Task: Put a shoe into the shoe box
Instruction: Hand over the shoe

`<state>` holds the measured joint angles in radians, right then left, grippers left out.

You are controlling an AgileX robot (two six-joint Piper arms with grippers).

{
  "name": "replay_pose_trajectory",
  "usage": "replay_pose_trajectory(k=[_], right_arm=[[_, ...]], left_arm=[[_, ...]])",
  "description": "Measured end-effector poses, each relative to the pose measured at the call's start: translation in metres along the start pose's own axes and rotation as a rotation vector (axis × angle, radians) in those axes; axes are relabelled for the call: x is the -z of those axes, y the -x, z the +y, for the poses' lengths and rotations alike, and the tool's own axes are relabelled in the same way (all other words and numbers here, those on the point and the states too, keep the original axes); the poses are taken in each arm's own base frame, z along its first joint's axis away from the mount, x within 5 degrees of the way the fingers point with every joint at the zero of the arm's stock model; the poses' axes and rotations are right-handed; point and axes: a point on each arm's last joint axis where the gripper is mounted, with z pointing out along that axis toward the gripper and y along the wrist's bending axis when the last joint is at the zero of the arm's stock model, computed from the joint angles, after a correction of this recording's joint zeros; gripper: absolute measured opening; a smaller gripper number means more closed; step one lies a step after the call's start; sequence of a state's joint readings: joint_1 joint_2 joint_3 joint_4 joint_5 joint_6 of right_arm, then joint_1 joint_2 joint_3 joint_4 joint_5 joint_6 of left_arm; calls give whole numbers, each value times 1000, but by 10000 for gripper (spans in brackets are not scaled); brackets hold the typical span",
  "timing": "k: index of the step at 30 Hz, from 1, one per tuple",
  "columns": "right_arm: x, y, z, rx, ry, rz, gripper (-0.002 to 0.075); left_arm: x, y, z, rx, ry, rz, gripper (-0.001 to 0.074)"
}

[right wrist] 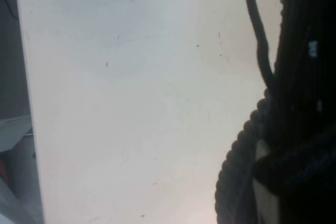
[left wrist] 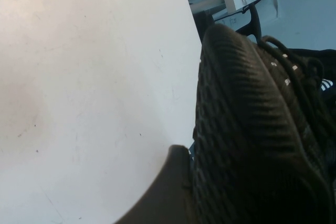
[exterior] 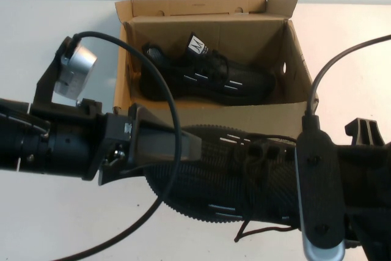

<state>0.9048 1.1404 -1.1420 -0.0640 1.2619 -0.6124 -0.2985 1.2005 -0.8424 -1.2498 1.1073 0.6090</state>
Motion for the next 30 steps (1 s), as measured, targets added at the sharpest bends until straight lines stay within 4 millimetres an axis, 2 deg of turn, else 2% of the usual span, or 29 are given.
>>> replay_pose_trajectory(k=[3,5,9,12,18,23,30], right_arm=[[0,0,0,0,0,0,22],[0,0,0,0,0,0,22],[0,0,0,0,0,0,22],[1,-1,0,1,2,6,22],[1,-2,1,1,5,13,22],[2,-2,1,1,4,11,22],[2,-2,1,-9,4,11,22]], left_arm=[[0,0,0,0,0,0,646],[0,0,0,0,0,0,586],[0,0,0,0,-1,2,418],[-1,0,2,7,-2,12,341],[-5,1,8,28,-1,37,276],[-6,1,9,19,4,42,161],[-6,1,9,9,6,43,161]])
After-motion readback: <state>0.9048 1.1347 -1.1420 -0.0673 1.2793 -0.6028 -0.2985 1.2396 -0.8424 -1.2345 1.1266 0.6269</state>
